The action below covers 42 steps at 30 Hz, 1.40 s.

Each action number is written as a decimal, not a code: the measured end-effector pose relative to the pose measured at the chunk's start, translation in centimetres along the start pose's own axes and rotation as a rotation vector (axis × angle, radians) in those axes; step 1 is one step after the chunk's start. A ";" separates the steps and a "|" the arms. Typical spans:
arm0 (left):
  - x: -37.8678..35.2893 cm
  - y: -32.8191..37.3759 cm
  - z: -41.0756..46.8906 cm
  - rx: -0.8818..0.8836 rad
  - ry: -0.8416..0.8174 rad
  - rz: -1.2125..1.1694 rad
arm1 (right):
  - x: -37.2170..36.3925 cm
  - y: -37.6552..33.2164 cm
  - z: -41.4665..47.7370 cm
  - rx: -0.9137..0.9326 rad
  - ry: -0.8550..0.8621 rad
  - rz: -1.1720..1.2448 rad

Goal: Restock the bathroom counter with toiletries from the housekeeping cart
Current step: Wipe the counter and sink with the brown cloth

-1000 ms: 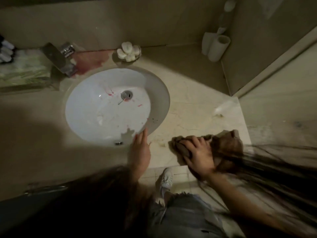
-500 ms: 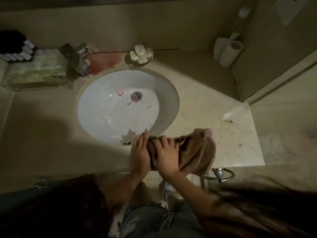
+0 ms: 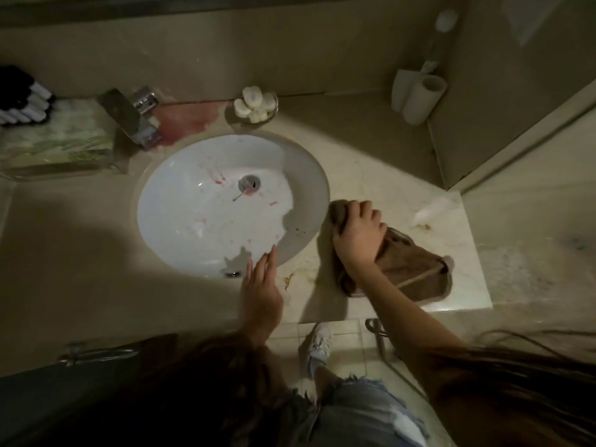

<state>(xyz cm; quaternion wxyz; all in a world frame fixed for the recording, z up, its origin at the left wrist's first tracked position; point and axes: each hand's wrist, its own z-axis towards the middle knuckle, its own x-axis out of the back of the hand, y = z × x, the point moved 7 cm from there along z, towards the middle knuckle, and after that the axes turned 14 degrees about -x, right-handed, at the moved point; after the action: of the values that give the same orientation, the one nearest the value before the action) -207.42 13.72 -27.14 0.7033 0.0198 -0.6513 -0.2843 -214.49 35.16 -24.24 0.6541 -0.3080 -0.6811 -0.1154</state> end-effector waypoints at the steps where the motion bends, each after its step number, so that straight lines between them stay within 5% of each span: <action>1: -0.1 -0.1 0.0 -0.023 0.005 0.011 | -0.4 -1.1 -1.2 0.052 0.012 -0.009; 8: -0.4 -0.5 -0.3 0.017 0.027 0.042 | -0.7 1.2 -12.1 0.412 -0.035 0.054; 11: -0.9 0.6 0.2 -0.018 -0.053 0.046 | 1.4 8.9 -9.5 0.243 0.004 0.031; 15: -2.9 4.1 3.6 -0.038 -0.156 0.035 | 4.4 18.1 -2.2 -0.205 0.110 0.028; 24: -3.4 5.1 5.0 -0.091 -0.158 0.124 | 4.6 14.0 4.6 -0.399 0.123 0.066; 30: -3.9 4.6 4.6 -0.111 -0.103 0.055 | 0.4 3.1 -4.8 0.145 0.013 0.063; 35: -3.5 4.6 4.7 -0.082 -0.169 0.068 | 1.0 6.3 -9.5 0.417 0.038 0.039; 42: -3.3 4.9 4.8 -0.051 -0.148 0.027 | 3.2 9.7 6.4 -0.089 0.061 0.087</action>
<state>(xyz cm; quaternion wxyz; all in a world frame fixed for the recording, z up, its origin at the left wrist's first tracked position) -210.00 20.84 -27.47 0.6573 -0.0281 -0.6943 -0.2919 -214.05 47.24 -24.34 0.6646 -0.3624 -0.6410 -0.1266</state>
